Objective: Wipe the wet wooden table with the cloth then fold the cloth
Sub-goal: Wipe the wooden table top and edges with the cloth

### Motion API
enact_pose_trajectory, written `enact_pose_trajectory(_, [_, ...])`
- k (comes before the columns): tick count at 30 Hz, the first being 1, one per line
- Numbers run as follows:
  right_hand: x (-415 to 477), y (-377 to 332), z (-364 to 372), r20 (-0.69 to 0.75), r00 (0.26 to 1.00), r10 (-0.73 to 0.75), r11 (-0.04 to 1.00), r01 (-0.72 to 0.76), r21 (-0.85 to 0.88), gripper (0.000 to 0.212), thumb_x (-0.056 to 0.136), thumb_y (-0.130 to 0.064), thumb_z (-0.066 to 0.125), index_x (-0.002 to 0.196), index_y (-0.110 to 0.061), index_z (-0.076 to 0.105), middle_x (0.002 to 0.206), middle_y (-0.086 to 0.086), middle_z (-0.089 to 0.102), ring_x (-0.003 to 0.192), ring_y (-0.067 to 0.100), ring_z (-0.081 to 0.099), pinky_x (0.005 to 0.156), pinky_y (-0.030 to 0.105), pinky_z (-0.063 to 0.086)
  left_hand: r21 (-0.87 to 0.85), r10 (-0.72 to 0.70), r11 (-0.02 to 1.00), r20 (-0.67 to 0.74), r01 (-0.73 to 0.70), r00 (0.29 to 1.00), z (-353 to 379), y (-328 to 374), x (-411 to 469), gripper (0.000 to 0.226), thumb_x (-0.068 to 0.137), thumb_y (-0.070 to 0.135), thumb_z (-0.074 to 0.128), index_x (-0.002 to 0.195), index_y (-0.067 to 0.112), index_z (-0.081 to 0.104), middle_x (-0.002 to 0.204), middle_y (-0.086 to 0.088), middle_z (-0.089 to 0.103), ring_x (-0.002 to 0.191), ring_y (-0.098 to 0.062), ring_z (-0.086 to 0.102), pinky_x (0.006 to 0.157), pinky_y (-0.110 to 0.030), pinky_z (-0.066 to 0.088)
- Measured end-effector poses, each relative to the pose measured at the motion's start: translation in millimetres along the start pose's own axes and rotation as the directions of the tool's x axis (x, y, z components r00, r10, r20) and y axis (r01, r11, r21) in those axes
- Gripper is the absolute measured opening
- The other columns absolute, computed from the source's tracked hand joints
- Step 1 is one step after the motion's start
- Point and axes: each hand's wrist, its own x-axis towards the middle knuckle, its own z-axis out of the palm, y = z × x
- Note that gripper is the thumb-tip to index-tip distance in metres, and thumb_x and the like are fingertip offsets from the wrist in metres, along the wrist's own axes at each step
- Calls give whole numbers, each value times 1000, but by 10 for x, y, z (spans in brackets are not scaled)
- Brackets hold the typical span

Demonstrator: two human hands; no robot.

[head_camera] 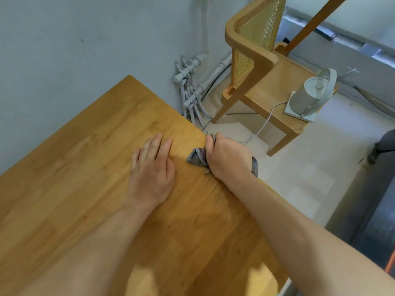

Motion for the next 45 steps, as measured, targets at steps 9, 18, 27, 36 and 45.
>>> enact_pose_trajectory(9, [860,-763,421,-54,998,-21,977,32,212,39,96,-34,41,66,-9,51,53,9,56,44,30,50,45,29,23,24,-129,991,-23,129,991,26,-17,57,58,90,35,27,144,17,37,154,-3,31,141,-19,25,118,-41,13])
enact_pose_trajectory(18, [234,-177,-140,366,916,-164,981,112,158,58,87,-72,36,119,-23,42,104,0,51,96,24,56,72,38,48,-34,-101,995,-55,99,993,26,-6,44,55,89,31,32,140,14,44,149,-6,40,138,-22,34,114,-46,23])
enact_pose_trajectory(27, [1034,-943,313,249,959,-136,986,106,130,44,101,-49,28,104,-12,52,103,10,60,90,33,60,65,38,42,-38,-103,994,-30,102,994,25,-34,71,54,89,32,34,139,14,44,149,-6,40,139,-22,34,112,-47,22])
enact_pose_trajectory(36, [1782,-1649,700,280,843,-459,888,429,165,60,101,-46,24,152,-14,25,160,5,23,147,25,19,110,46,31,-63,-98,993,-23,97,995,28,-43,71,53,91,31,34,141,16,40,150,-4,38,141,-19,30,114,-47,23])
enact_pose_trajectory(45, [1244,-828,420,249,740,-624,781,589,206,57,97,-42,29,147,-17,40,157,3,32,147,25,23,115,45,31,-77,-86,994,-58,82,995,49,-62,60,50,88,29,37,135,14,49,142,-5,47,135,-23,39,111,-49,27])
